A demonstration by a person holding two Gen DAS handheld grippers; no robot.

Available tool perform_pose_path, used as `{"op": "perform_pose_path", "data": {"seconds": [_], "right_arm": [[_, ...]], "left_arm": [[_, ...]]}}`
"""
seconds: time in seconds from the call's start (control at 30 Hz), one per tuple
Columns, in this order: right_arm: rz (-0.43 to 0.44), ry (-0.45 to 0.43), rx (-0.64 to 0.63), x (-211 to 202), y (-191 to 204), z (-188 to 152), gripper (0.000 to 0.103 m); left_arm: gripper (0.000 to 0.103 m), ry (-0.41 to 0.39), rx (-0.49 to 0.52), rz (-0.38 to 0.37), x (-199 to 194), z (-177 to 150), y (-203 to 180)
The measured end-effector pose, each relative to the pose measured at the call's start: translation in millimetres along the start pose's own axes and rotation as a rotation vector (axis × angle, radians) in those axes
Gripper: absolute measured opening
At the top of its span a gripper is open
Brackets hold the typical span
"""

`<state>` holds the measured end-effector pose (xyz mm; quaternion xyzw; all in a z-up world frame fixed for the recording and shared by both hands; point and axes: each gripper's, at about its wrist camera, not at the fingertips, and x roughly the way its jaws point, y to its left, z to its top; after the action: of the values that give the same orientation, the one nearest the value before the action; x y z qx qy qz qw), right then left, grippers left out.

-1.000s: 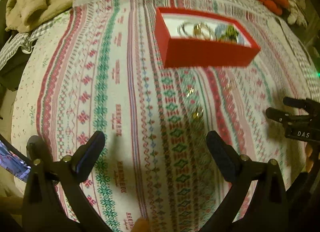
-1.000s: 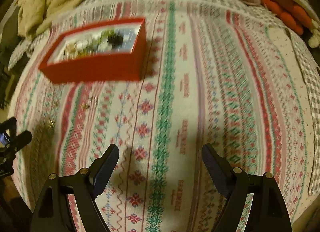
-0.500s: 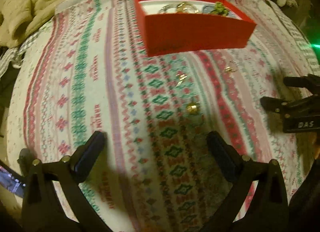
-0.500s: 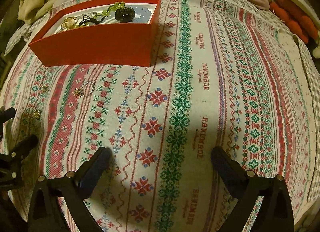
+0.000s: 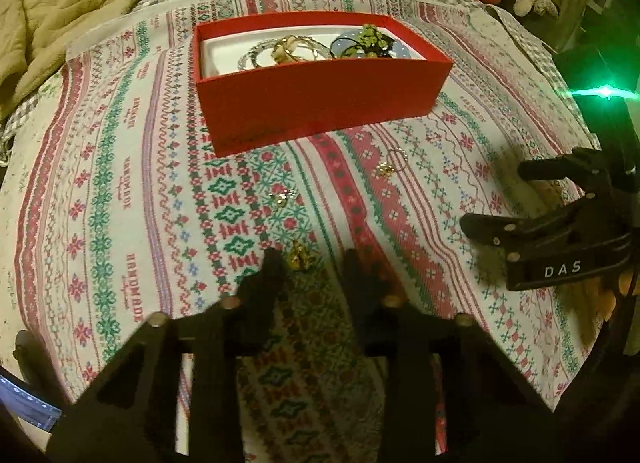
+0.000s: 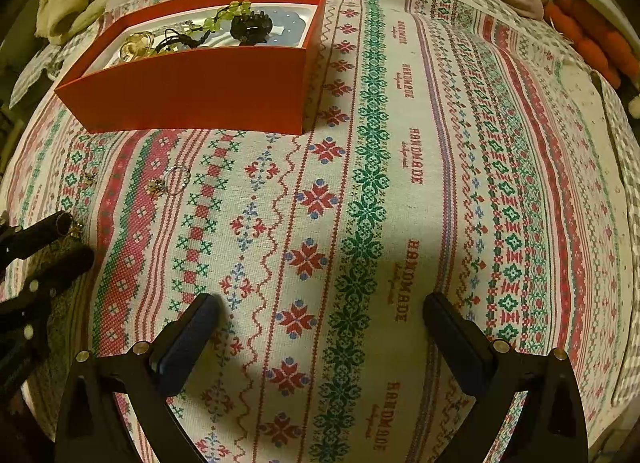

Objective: Organize jewelry
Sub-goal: 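Move both tools back from the box to the small earrings on the cloth, then grasp a gold hoop earring with the right tool while the left tool grasps a small earring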

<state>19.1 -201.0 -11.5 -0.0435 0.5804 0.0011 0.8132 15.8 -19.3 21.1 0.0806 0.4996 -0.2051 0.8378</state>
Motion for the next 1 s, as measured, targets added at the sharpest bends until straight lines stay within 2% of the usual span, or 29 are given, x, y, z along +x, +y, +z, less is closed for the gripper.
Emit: {"op": "perform_pose_path", "data": {"seconds": [0.07,0.27,0.37,0.53,0.63,0.77,0.93,1.0], "right_arm": [[0.002,-0.001,-0.006,-1,1,1,0.103],[0.011,-0.015,-0.044,2,10,9,0.103],[0.029,-0.037,-0.08,3,16,17,0.098],[0.092,-0.116,-0.222,-1,33,26,0.069],[0.118,-0.15,-0.291,0,40,28,0.062],[0.138,-0.163,-0.319,-1,47,29,0.058],[0.151,-0.172,-0.371,1,65,39,0.042],[0.151,-0.174,-0.388,2,71,40,0.041]], "left_arm": [[0.013,0.009,0.003,-0.007,2,2,4],[0.012,0.031,-0.042,-0.026,1,4,10],[0.012,0.04,-0.059,-0.028,-2,2,14],[0.012,0.045,-0.074,-0.043,-7,-1,20],[0.012,0.044,-0.075,-0.049,-9,-2,22],[0.012,0.048,-0.085,-0.054,-10,-2,25],[0.012,0.05,-0.096,-0.057,-12,0,33],[0.012,0.052,-0.102,-0.057,-12,0,35]]}}
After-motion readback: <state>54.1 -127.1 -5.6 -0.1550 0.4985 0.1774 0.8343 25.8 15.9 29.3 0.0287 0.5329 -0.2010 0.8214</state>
